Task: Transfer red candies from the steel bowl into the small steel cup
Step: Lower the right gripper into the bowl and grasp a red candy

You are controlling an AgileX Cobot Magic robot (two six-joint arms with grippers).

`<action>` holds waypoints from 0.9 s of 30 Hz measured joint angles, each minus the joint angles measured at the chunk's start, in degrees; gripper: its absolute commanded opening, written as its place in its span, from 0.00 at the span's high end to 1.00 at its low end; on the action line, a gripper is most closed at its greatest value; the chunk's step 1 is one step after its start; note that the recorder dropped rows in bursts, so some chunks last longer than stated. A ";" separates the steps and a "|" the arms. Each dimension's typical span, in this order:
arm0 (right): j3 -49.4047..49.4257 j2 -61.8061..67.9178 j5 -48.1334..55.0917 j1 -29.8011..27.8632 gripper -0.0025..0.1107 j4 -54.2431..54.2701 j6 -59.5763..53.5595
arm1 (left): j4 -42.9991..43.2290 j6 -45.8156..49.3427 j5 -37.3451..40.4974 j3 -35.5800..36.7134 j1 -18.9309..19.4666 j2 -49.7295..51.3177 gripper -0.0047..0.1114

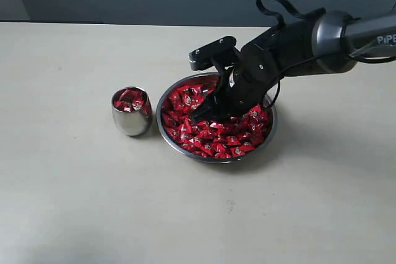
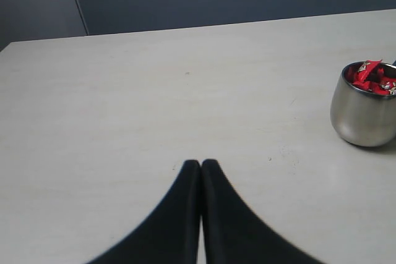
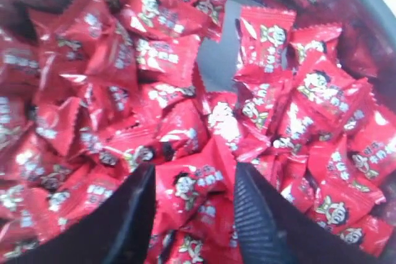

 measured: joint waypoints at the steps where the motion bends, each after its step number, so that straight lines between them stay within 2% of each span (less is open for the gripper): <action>1: 0.00 -0.56 0.22 0.71 0.62 0.13 -0.79 | 0.00 0.00 0.00 0.00 0.00 0.00 0.96; 8: 0.00 -1.85 4.18 5.43 0.62 0.92 -5.53 | 0.00 0.00 0.00 0.00 0.00 0.00 0.96; 17: 0.00 -0.22 4.75 5.77 0.62 1.03 -6.34 | 0.00 0.00 0.00 0.00 0.00 0.00 0.96; 19: 0.00 0.81 4.75 5.77 0.69 1.03 -6.34 | 0.00 0.00 0.00 0.00 0.00 0.00 0.96; 23: 0.00 2.05 4.42 5.77 0.98 0.20 -6.34 | 0.00 0.00 0.00 0.00 0.00 0.00 0.96; 27: 0.00 2.05 4.15 5.77 0.98 -1.18 -5.99 | 0.00 0.00 0.00 0.00 0.00 0.00 0.96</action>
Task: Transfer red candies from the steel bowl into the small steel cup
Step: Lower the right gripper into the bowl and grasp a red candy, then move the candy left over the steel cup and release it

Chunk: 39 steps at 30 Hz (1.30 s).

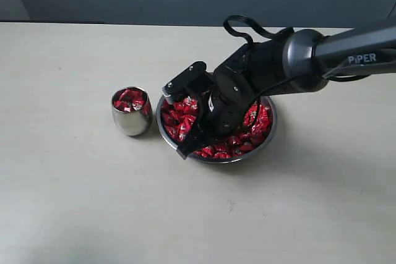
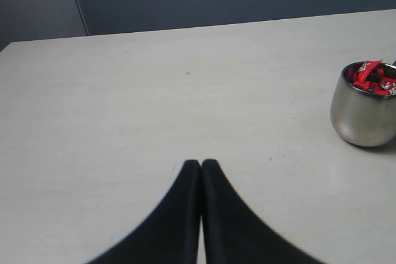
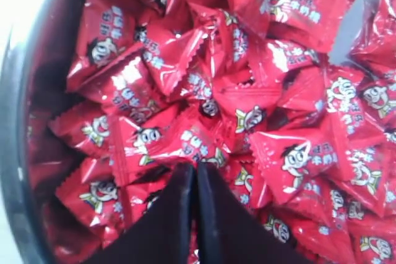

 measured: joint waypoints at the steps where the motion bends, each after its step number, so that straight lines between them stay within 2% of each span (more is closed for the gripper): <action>1: 0.00 0.00 0.00 0.00 0.98 -0.54 0.82 | 0.00 0.00 0.00 0.00 0.00 0.00 0.96; 19: 0.07 -12.30 -0.53 0.14 0.98 -0.17 2.42 | 0.00 0.00 0.00 0.00 0.00 0.00 0.96; 30: 0.07 -3.30 -5.71 0.14 0.98 -0.17 2.42 | 0.00 0.00 0.00 0.00 0.00 0.00 0.96; 39: 0.07 0.56 -5.94 0.14 0.97 -0.28 2.42 | 0.00 0.00 0.00 0.00 0.00 0.00 0.96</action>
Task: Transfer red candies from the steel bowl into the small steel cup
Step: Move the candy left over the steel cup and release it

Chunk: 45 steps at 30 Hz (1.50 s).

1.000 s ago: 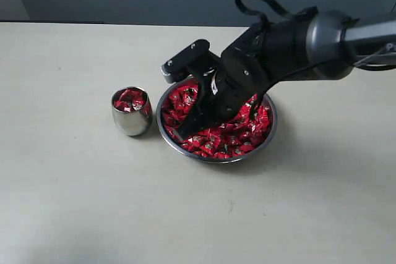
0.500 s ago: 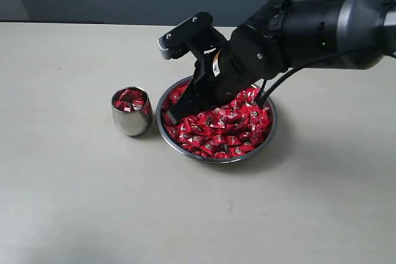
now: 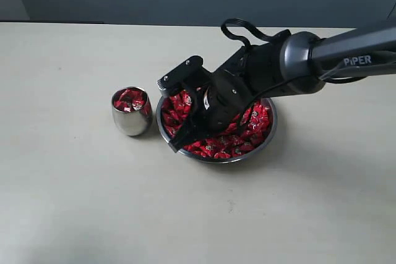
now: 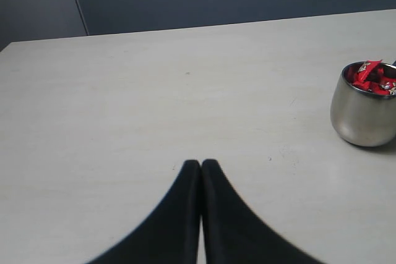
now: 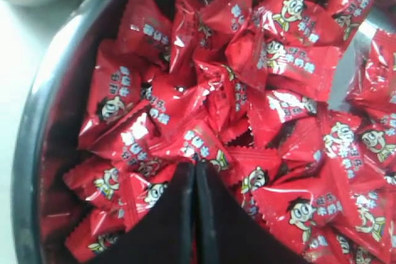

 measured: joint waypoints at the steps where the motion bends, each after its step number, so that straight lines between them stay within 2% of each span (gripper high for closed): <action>1: 0.00 0.00 0.00 0.00 0.96 0.00 0.00 | 0.00 0.00 0.00 0.00 0.00 0.00 0.96; 7: 0.00 0.09 0.00 0.00 0.80 0.00 0.00 | 0.00 0.00 0.00 0.00 0.00 0.00 0.96; 10: 0.00 0.09 0.00 0.00 0.84 0.00 0.00 | 0.00 0.00 0.00 0.00 0.00 0.00 0.96; 13: 0.00 0.09 -0.14 0.00 0.98 0.00 0.00 | 0.00 0.00 0.00 0.00 0.00 0.00 0.96; 21: 0.00 -0.15 -1.06 0.00 0.99 0.00 0.11 | 0.00 0.00 0.00 0.00 0.00 0.00 0.96; 34: 0.00 -9.40 -3.20 0.93 0.99 0.58 0.11 | 0.00 0.00 0.00 0.00 0.00 0.00 0.96; 38: -0.85 -10.83 -7.14 2.90 0.99 4.08 0.11 | 0.00 0.00 0.00 0.00 0.00 0.00 0.96; 45: -6.64 -6.38 -6.91 3.35 0.99 12.15 -4.27 | 0.00 0.00 0.00 0.00 0.00 0.00 0.96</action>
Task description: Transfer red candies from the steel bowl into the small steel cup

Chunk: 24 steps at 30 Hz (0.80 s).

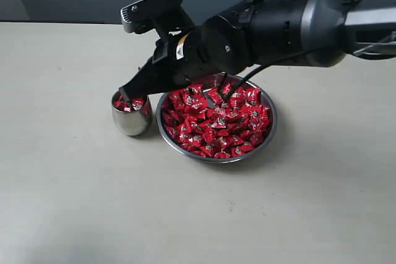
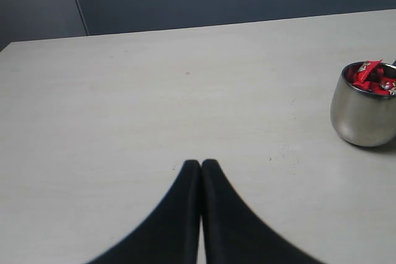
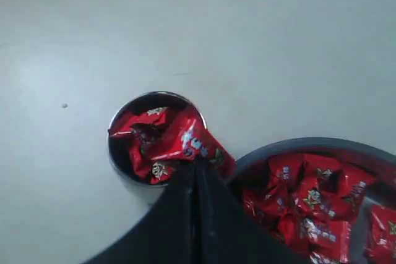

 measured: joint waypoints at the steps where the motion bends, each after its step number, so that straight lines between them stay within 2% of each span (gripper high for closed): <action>1: -0.80 0.80 0.26 0.00 0.99 1.18 -1.00 | 0.00 0.00 0.00 0.00 0.00 0.00 0.96; 7: -4.59 5.78 2.24 0.09 0.99 10.31 -8.62 | 0.00 0.00 0.00 0.00 0.00 0.00 0.96; 17: -6.97 9.90 3.13 0.09 0.98 12.68 -10.33 | 0.00 0.00 0.00 0.00 0.00 0.00 0.96; 19: -6.97 9.90 2.92 0.09 0.91 12.68 -10.68 | 0.00 0.00 0.00 0.00 0.00 0.00 0.96; 22: -6.97 9.90 2.90 0.09 0.67 12.68 -10.94 | 0.00 0.00 0.00 0.00 0.00 0.00 0.96; 24: -6.97 9.90 2.80 0.09 0.64 12.68 -10.94 | 0.00 0.00 0.00 0.00 0.00 0.00 0.96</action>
